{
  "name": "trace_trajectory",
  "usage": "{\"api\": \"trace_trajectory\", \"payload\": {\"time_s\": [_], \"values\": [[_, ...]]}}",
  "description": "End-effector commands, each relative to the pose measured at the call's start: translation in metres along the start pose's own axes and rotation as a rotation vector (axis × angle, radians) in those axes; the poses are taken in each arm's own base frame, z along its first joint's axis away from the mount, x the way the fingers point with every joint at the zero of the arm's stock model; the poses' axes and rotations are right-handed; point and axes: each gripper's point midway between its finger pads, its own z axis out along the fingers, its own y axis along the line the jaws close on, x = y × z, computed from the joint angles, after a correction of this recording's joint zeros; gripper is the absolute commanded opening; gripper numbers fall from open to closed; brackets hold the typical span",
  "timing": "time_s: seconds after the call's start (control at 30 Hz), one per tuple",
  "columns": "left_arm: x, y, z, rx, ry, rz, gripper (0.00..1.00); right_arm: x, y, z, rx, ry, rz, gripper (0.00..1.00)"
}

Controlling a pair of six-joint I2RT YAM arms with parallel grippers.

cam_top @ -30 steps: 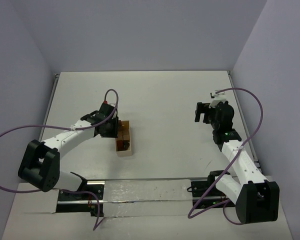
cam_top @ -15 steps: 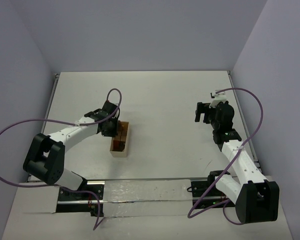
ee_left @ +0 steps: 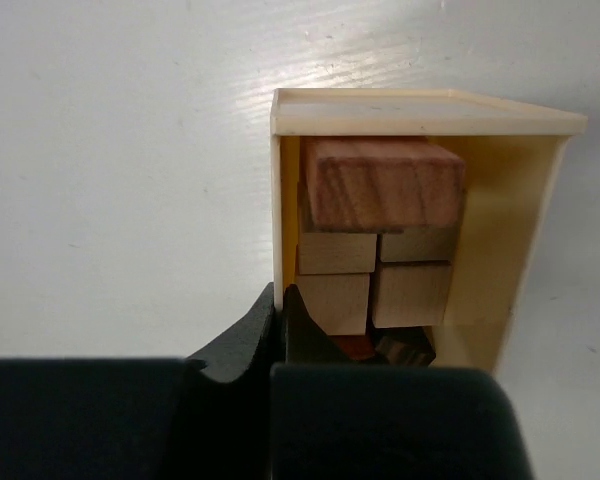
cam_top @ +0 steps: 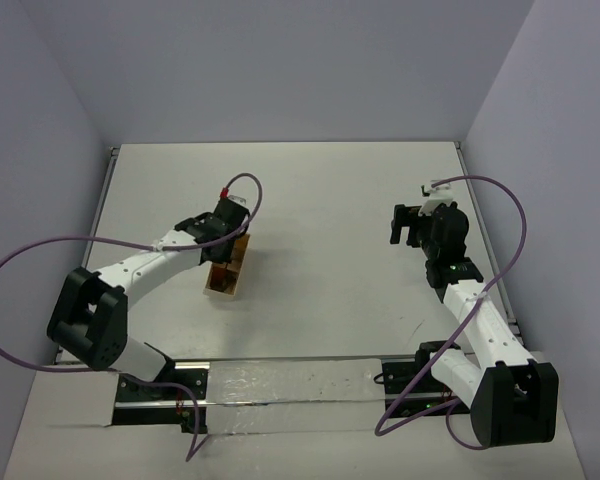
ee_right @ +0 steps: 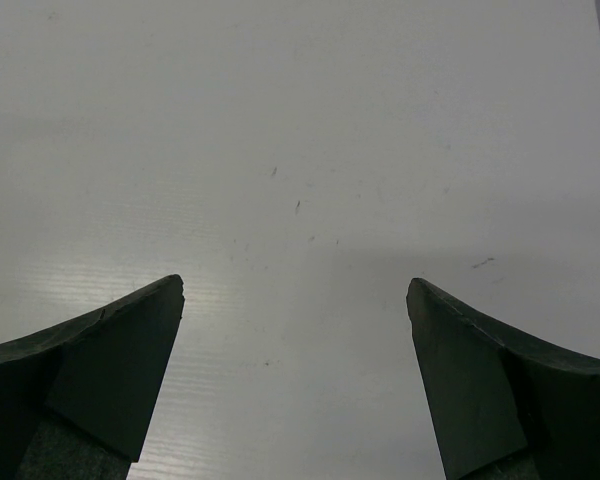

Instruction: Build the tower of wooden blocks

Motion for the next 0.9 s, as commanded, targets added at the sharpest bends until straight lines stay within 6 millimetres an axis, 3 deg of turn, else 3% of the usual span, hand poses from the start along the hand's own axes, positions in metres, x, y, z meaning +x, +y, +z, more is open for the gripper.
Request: {"api": "trace_trajectory", "payload": {"time_s": [0.0, 0.2, 0.43, 0.77, 0.87], "values": [[-0.053, 0.017, -0.032, -0.230, -0.229, 0.125, 0.00, -0.027, -0.003, -0.001, 0.007, -0.060, -0.002, 1.00], [-0.069, 0.006, -0.055, -0.459, -0.362, 0.322, 0.00, -0.029, -0.002, -0.002, 0.001, -0.063, -0.001, 1.00], [-0.084, -0.010, -0.062, -0.607, -0.402, 0.457, 0.00, -0.030, -0.003, -0.005, 0.001, -0.073, -0.011, 1.00], [-0.089, -0.042, -0.069, -0.712, -0.484, 0.590, 0.00, -0.031, -0.005, -0.007, 0.001, -0.081, -0.014, 1.00], [-0.082, -0.054, -0.069, -0.736, -0.508, 0.664, 0.00, -0.031, -0.004, -0.007, -0.001, -0.078, -0.013, 1.00]]}}
